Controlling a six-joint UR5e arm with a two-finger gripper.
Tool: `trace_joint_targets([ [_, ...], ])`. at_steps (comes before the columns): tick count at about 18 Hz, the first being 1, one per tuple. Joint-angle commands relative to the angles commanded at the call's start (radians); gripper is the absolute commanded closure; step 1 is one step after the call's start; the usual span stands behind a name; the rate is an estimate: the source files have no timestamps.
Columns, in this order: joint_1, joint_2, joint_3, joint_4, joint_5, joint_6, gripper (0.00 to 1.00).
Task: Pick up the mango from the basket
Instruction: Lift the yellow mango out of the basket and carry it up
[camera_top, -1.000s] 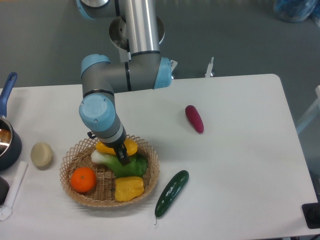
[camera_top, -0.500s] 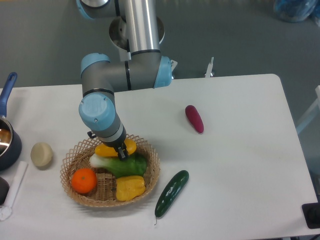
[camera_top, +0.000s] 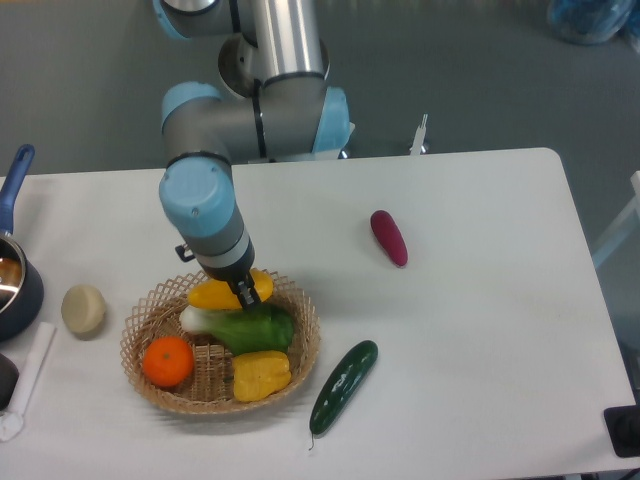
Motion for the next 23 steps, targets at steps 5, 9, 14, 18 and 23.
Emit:
trace_joint_targets([
  [5,0.143,0.065,0.008,0.136,-0.115,-0.110,0.45],
  [9,0.296,0.082,0.055,0.181,-0.279,-0.124,0.45],
  [14,0.423,0.072,0.143,0.183,-0.364,-0.120,0.45],
  [18,0.471,0.049,0.164,0.187,-0.372,-0.103,0.45],
  [23,0.488,0.049,0.166,0.186,-0.401,-0.103,0.45],
])
